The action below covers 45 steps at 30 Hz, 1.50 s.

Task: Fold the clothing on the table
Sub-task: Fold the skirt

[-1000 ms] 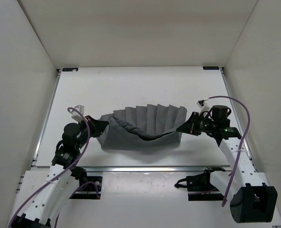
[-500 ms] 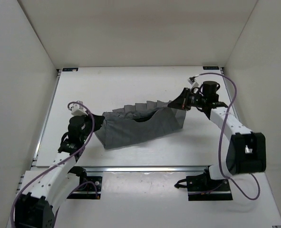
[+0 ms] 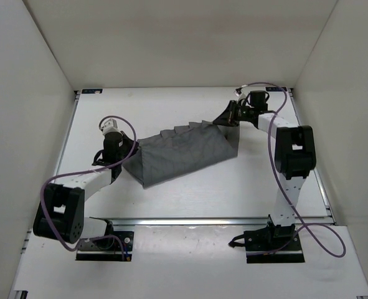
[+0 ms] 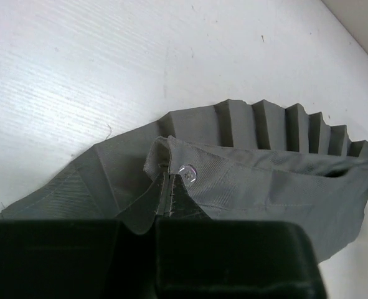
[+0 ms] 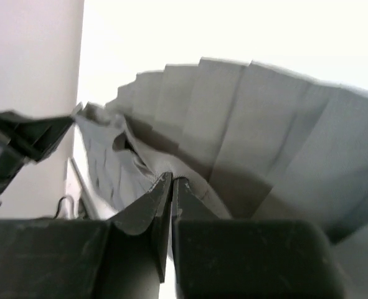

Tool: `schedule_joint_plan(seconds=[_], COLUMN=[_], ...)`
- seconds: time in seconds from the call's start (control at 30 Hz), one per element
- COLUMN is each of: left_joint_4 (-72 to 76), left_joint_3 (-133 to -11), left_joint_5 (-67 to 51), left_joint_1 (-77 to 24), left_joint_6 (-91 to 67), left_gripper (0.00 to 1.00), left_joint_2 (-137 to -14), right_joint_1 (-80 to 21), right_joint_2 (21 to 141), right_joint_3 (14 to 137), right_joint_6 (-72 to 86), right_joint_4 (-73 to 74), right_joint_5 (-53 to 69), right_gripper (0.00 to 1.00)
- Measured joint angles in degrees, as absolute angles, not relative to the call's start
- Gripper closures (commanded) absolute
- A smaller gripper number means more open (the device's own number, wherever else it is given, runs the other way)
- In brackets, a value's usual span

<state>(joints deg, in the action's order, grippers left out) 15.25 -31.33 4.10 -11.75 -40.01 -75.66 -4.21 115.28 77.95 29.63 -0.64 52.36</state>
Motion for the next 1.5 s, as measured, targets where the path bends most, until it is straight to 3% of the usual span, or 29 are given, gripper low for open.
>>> schedule_joint_plan(seconds=[0.03, 0.17, 0.7, 0.83, 1.13, 1.2, 1.27, 1.37, 1.5], left_joint_4=[15.8, 17.3, 19.5, 19.7, 19.8, 19.8, 19.8, 19.8, 19.6], left_joint_3=[-31.9, -33.0, -34.1, -34.1, -34.2, -34.4, -34.5, -34.6, -35.0], left_joint_5=[4.1, 4.3, 3.2, 2.9, 2.1, 1.8, 1.6, 1.2, 1.0], left_joint_1=[-11.6, -11.2, -10.4, -10.2, -9.9, -9.9, -9.8, -9.8, -9.6], left_joint_6=[-39.9, -39.2, -38.7, -38.7, -38.5, -38.4, -38.4, -38.3, -38.0], left_gripper=[1.0, 1.0, 1.0, 1.0, 1.0, 1.0, 1.0, 1.0, 1.0], left_joint_2=[-76.7, -79.7, -86.9, -86.9, -86.9, -86.9, -86.9, -86.9, -87.0], right_joint_1=[-4.5, -4.9, -2.8, -3.1, -4.2, -4.5, -4.8, -4.8, -4.9], right_joint_2=[117.6, 124.3, 126.2, 126.5, 128.2, 128.8, 128.8, 128.7, 125.9], right_joint_3=[81.6, 93.2, 94.1, 94.1, 93.5, 93.4, 92.4, 91.1, 86.0], right_joint_6=[28.6, 22.1, 8.5, 7.2, 4.9, 4.6, 4.4, 4.1, 5.1], right_joint_4=[1.7, 9.3, 21.3, 22.1, 25.7, 27.0, 27.0, 27.1, 26.2], right_joint_5=[52.3, 48.2, 44.9, 46.7, 49.0, 48.2, 47.4, 47.7, 47.7], right_gripper=[0.87, 0.68, 0.61, 0.65, 0.65, 0.69, 0.86, 1.0, 1.0])
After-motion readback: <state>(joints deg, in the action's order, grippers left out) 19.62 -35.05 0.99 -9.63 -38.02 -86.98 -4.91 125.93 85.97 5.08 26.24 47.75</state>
